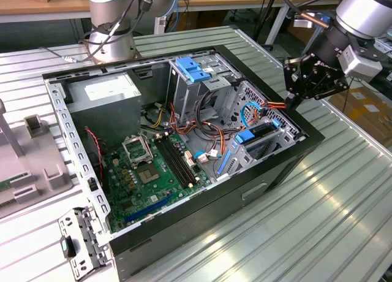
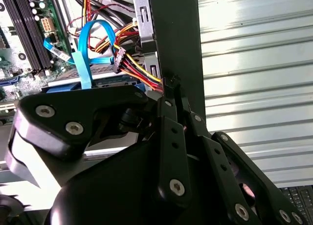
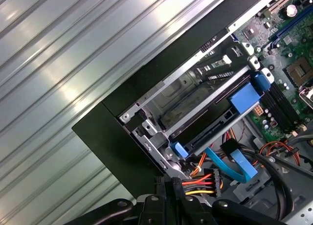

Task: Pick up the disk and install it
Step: 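Insert the first disk wire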

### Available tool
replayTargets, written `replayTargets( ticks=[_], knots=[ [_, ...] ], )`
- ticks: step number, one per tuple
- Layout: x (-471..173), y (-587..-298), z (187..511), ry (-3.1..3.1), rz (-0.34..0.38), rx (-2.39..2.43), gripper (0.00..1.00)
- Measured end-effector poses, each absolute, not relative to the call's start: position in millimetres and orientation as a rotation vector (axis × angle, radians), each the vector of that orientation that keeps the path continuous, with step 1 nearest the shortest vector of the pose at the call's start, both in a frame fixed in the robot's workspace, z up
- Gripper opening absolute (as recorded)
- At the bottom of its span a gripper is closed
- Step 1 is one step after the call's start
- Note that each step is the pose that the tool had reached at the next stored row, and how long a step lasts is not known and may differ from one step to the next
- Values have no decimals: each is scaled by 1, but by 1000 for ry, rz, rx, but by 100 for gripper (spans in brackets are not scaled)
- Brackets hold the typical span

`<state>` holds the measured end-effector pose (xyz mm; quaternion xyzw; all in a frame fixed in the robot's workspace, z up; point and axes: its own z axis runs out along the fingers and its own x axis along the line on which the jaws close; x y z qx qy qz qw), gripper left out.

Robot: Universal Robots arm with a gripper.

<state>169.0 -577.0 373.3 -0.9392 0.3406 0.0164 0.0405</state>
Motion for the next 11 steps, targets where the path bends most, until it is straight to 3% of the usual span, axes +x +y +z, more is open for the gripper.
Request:
replayTargets(
  ticks=[11],
  knots=[
    [164,-577,373,1043,50,-2877,17]
  ],
)
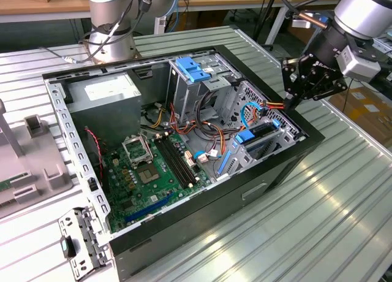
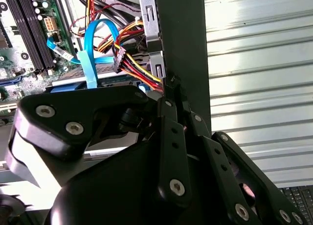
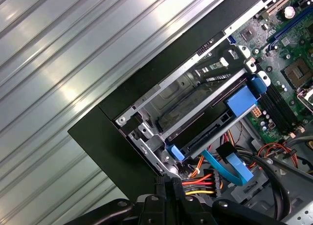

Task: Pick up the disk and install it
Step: 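Insert the first disk wire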

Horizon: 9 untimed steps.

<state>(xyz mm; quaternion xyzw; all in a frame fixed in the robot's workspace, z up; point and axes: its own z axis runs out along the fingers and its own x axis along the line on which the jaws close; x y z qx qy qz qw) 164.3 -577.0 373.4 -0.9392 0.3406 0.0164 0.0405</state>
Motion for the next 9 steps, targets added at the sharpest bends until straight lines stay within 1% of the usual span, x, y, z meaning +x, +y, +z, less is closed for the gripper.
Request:
replayTargets(
  ticks=[9],
  knots=[
    [161,-577,373,1043,50,-2877,17]
  ],
)
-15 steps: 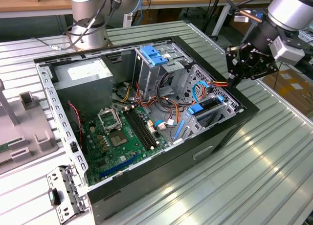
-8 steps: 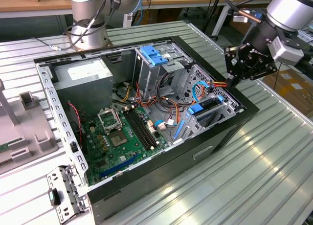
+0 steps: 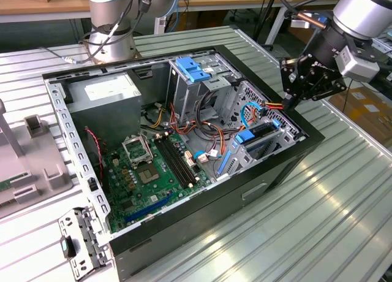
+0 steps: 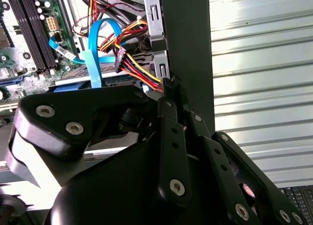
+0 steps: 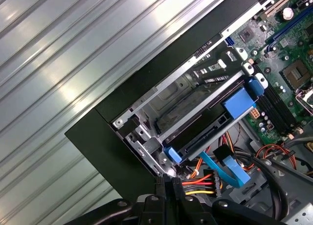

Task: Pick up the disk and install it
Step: 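Insert the first disk wire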

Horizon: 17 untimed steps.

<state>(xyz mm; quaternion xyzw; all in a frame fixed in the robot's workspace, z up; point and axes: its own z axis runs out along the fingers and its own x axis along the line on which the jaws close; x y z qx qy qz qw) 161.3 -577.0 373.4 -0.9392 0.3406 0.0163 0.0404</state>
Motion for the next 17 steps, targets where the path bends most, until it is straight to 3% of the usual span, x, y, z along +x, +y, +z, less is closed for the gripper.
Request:
replayTargets(
  ticks=[17],
  knots=[
    [149,-577,373,1043,50,-2877,17]
  ],
)
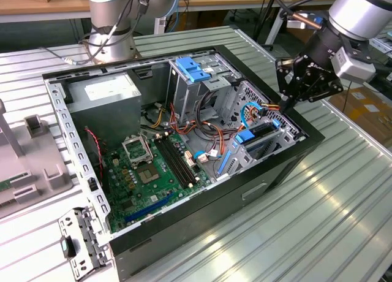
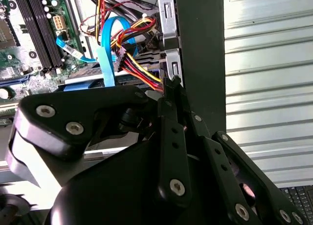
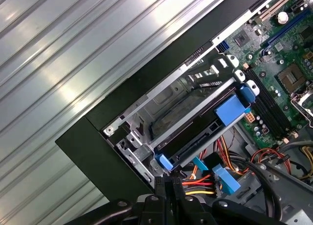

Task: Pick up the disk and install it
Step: 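Insert the first disk wire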

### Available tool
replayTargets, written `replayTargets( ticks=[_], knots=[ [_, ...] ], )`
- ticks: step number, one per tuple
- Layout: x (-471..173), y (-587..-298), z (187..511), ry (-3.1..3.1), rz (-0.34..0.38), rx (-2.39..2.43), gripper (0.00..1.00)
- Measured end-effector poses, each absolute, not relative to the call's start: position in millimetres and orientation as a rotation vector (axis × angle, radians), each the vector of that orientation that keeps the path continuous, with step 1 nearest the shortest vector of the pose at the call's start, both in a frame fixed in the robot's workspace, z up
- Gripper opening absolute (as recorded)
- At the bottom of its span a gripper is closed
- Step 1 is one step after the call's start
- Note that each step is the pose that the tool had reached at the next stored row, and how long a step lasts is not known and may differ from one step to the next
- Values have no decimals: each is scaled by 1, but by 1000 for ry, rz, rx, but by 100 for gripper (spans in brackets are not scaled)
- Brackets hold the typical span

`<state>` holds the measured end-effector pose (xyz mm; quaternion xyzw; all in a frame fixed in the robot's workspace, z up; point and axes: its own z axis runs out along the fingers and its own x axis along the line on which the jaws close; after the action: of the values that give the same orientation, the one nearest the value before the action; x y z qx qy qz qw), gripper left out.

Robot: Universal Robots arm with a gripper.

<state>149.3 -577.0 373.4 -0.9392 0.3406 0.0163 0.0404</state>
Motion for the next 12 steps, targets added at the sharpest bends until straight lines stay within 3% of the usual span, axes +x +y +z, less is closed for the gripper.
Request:
replayTargets(
  ticks=[12],
  knots=[
    [137,-577,372,1043,50,-2877,17]
  ],
)
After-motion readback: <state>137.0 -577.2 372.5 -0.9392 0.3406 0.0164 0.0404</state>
